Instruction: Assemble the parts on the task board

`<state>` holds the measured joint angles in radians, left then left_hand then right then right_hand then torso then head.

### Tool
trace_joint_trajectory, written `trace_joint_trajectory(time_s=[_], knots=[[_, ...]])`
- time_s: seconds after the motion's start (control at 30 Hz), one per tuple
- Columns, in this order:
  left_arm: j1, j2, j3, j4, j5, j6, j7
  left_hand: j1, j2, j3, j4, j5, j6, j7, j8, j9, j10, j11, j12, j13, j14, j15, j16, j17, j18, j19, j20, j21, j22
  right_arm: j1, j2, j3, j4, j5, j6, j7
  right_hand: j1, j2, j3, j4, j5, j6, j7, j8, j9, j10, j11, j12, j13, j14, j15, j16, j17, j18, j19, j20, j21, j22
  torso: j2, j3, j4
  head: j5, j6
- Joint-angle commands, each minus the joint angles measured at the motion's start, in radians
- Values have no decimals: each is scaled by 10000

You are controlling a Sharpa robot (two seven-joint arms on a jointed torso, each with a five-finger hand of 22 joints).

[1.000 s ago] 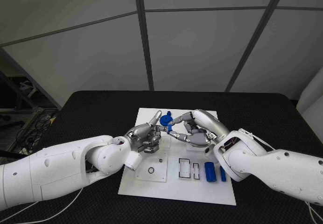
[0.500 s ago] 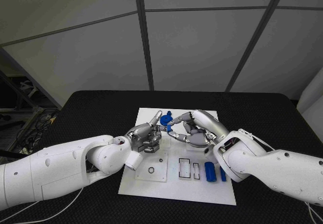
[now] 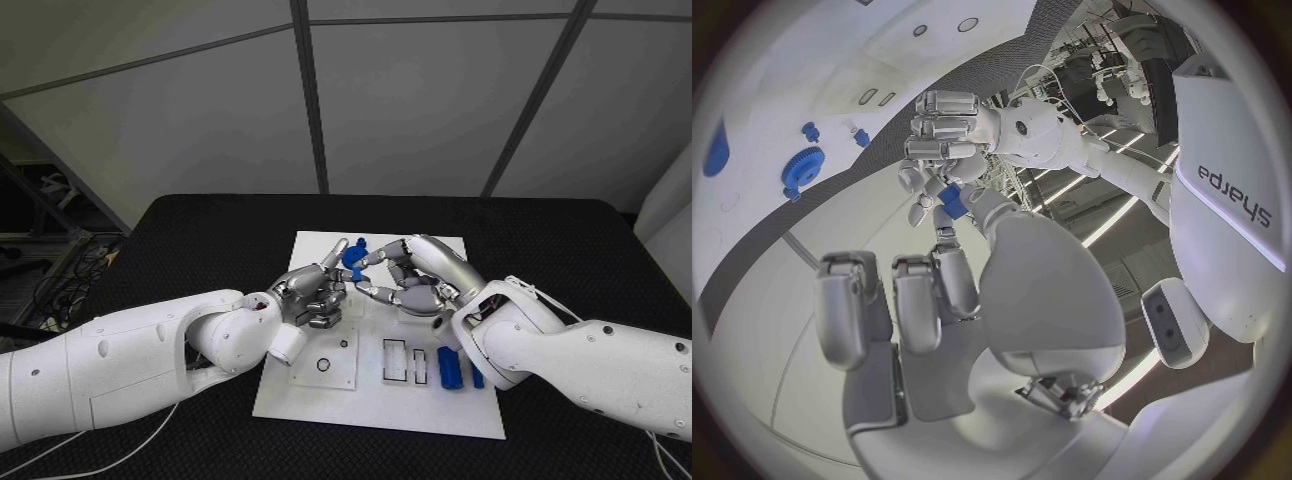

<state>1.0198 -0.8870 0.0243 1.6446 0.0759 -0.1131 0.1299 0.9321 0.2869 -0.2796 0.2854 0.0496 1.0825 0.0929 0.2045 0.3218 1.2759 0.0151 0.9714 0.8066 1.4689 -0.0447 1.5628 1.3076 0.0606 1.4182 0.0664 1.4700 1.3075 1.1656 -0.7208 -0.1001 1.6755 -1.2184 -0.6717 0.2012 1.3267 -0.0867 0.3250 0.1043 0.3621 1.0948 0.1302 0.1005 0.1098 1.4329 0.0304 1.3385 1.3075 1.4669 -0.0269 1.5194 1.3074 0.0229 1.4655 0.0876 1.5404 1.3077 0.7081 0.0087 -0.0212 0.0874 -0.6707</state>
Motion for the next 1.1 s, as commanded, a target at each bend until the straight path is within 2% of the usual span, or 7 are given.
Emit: trace_joint_trajectory(time_s=[0.03, 0.23, 0.67, 1.1], knots=[[14, 13, 9, 53, -133, 235, -98, 78, -9, 22, 30, 13, -76, -5, -53, 12, -36, 13, 20, 33, 983, 18, 24, 2521, -142, 70, 21, 28, 572, 10, 98, 2, -118, 157, 57, 32, 102, -8, 0, -46, 25, 244, -192, 50, 106, 20, -12, -15, 619, 842, -89, 70, 1735, -116, 701, -86, 40, 2239, 9, -9, 23, 1, -21], [17, -11, 11, 124, -138, 363, -39, 74, 19, 30, 43, 14, -70, -6, -56, 31, 4, 14, 72, 92, 1005, 22, 57, 2587, -157, 119, 27, 61, 641, -28, 199, 4, -253, 173, 181, -11, 102, -8, 0, -46, 25, 244, -192, 50, 106, 20, -12, -15, 619, 842, -89, 70, 1735, -116, 701, -86, 40, 2239, -3, -11, 21, 62, -75], [18, -45, 13, 127, -138, 389, 33, 24, 54, 60, 63, 14, 3, -29, -40, 112, 108, -3, 177, 200, 1019, 16, 80, 2632, -182, 210, 35, 123, 767, -43, 157, 4, -300, 169, 178, -59, 102, -8, 0, -46, 25, 244, -192, 50, 106, 20, -12, -15, 619, 842, -89, 70, 1735, -116, 701, -86, 40, 2239, 0, 16, -5, 78, -105], [19, -46, 14, 113, -53, 325, 47, 8, 58, 79, 62, 15, 47, -45, -24, 152, 139, -15, 204, 230, 1019, 9, 80, 2632, -185, 222, 34, 132, 783, -44, 81, 4, -232, 166, 193, -84, 107, -2, 0, -55, 23, 245, -193, 49, 108, 28, -14, -3, 629, 843, -91, 72, 1740, -116, 701, -87, 40, 2239, -3, 3, 11, 80, -134]])
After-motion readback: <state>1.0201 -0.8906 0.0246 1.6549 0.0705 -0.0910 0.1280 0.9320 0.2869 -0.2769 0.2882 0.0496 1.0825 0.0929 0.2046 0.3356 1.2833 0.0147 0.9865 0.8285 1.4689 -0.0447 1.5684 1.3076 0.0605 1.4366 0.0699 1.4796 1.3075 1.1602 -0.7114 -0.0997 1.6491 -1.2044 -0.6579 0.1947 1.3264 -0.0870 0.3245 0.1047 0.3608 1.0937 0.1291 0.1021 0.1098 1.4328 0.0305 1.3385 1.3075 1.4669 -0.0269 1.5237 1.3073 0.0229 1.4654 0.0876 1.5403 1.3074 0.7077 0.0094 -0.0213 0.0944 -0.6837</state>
